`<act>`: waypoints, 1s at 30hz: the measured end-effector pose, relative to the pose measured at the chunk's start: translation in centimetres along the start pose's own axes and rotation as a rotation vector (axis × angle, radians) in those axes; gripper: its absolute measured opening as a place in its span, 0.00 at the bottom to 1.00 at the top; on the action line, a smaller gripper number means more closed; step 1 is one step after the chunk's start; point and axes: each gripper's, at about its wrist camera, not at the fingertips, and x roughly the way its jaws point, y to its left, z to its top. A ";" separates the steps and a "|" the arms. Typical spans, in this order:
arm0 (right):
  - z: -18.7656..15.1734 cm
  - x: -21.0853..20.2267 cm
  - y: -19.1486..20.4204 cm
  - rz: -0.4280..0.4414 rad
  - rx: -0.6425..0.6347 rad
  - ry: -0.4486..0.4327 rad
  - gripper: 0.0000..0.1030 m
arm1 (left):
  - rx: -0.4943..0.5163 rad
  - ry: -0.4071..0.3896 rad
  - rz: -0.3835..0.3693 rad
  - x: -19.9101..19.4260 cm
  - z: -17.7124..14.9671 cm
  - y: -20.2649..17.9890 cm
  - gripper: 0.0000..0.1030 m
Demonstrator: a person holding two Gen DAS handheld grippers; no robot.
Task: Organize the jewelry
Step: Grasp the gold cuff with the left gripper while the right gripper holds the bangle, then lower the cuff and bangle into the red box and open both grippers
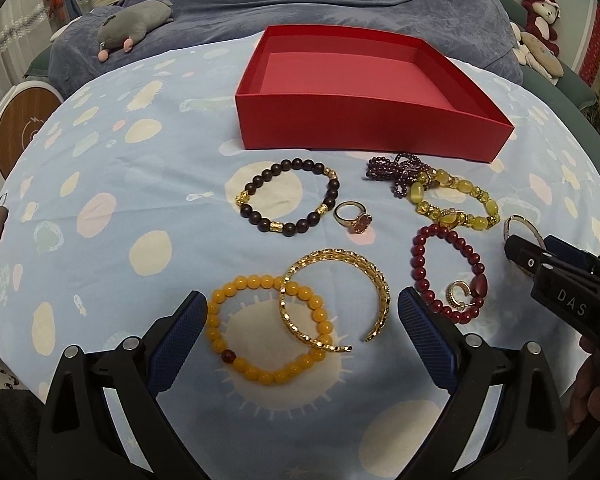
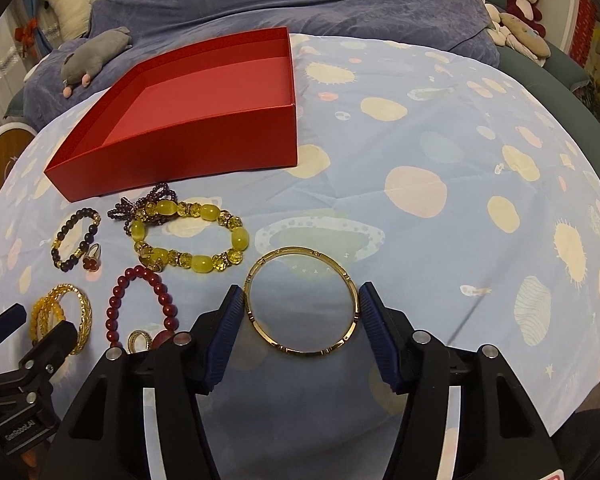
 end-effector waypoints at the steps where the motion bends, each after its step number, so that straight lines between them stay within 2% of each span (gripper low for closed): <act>1: 0.0 0.0 0.0 0.000 0.001 0.002 0.55 | 0.006 0.006 0.002 0.3 0.0 -0.2 0.89; 3: 0.0 0.0 -0.1 0.001 0.004 0.004 0.56 | 0.025 0.012 0.006 0.5 0.0 -0.5 0.87; 4: 0.0 -0.1 -0.1 0.002 0.006 0.004 0.56 | 0.035 0.014 -0.013 0.5 0.0 -0.7 0.83; 5: 0.0 -0.1 -0.1 0.003 0.009 0.005 0.56 | 0.042 0.019 -0.029 0.6 0.0 -0.8 0.73; 10: 0.0 -0.1 -0.2 0.009 0.015 0.010 0.56 | 0.032 0.015 -0.027 0.6 0.1 -0.6 0.65; 12: -0.1 -0.3 -0.2 0.011 0.015 0.009 0.55 | 0.028 0.006 -0.036 0.4 0.1 -0.5 0.54; 23: -0.3 -3.2 -0.2 0.050 0.016 -0.029 0.55 | -0.022 -0.024 -0.076 -2.0 0.0 0.4 0.54; 30: 2.3 -6.0 0.6 0.106 -0.018 -0.091 0.55 | -0.043 -0.060 -0.093 -4.2 2.9 1.4 0.54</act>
